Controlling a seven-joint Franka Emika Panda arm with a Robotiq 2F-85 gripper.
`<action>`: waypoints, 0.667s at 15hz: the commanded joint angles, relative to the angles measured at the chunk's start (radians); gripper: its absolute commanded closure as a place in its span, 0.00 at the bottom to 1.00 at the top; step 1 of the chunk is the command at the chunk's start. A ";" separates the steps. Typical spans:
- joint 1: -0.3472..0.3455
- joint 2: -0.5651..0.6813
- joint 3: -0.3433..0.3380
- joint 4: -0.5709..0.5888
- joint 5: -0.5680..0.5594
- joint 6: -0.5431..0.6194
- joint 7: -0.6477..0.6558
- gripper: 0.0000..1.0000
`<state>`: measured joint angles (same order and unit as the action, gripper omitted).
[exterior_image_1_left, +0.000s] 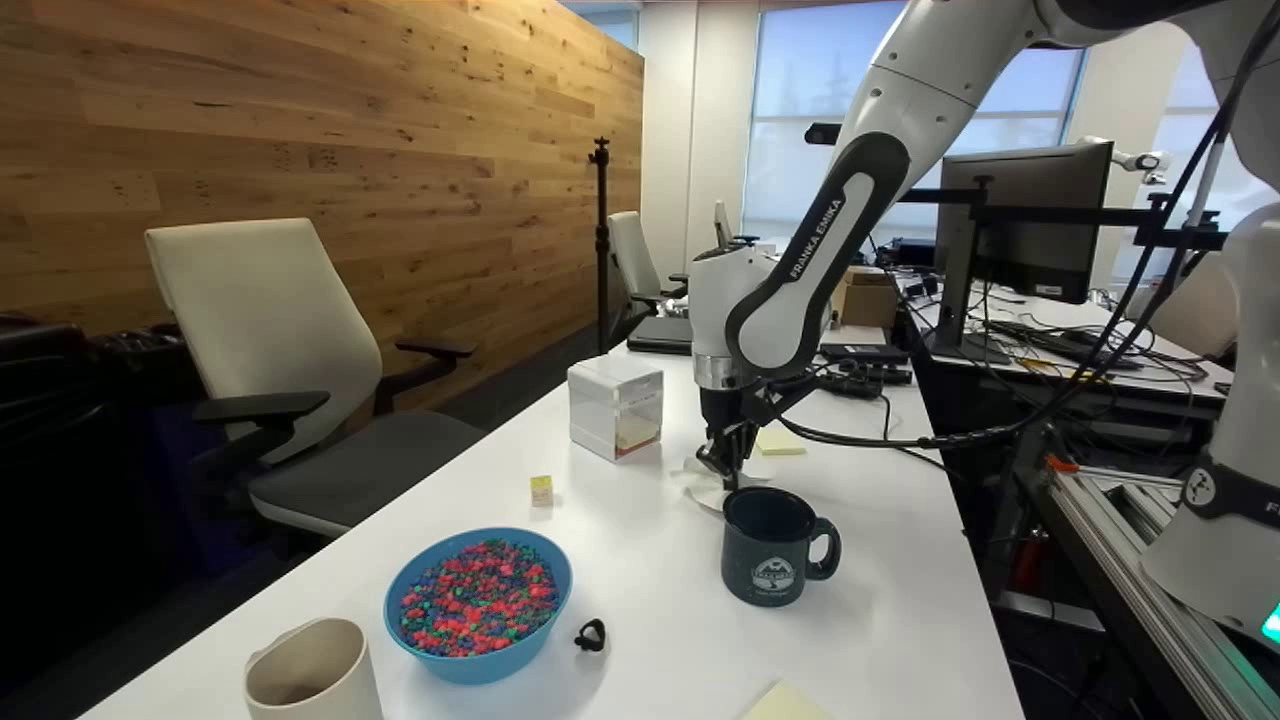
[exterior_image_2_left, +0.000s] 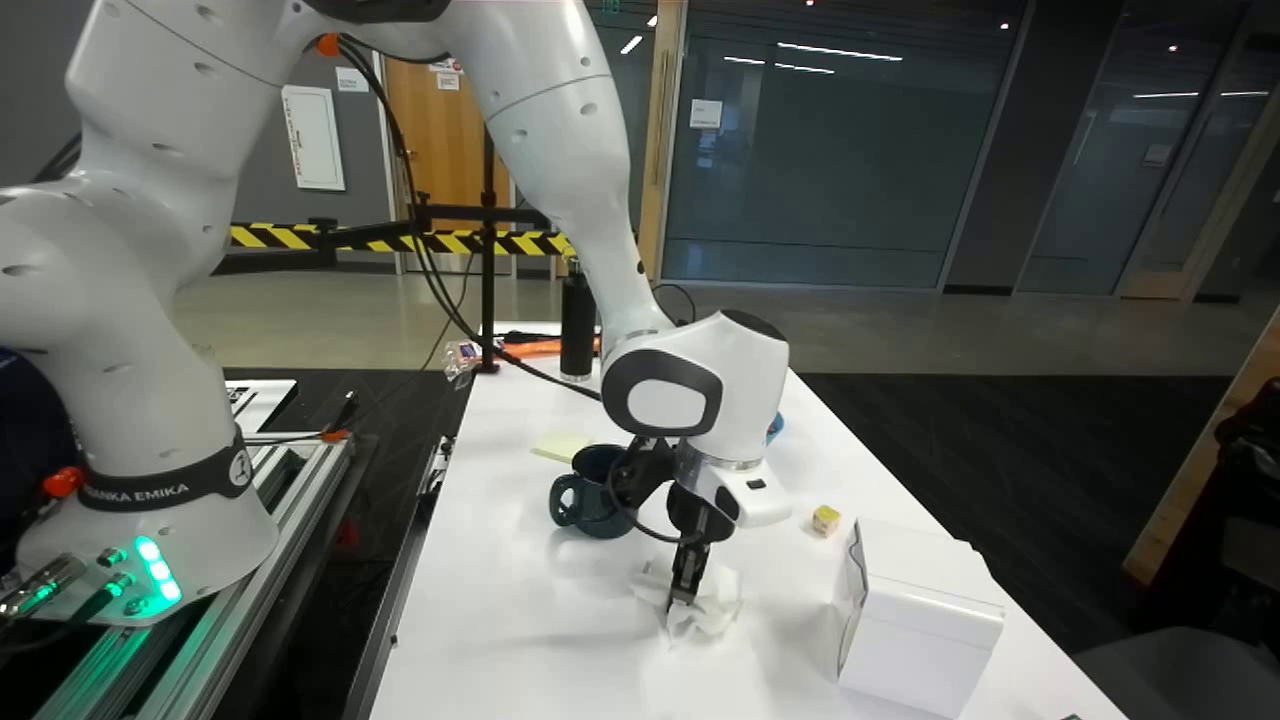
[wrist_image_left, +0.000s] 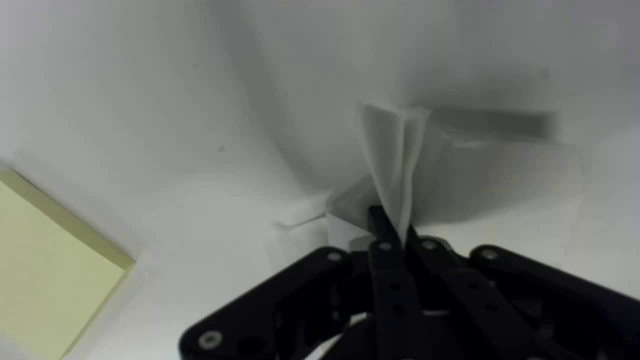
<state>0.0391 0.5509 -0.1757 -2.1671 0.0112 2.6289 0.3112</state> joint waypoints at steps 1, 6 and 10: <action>-0.029 0.009 -0.016 0.005 0.002 0.000 0.005 1.00; -0.041 0.011 -0.017 0.000 0.002 0.006 0.004 1.00; -0.046 0.003 -0.013 -0.005 0.005 0.007 -0.004 1.00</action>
<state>0.0049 0.5536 -0.1953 -2.1665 0.0113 2.6289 0.3113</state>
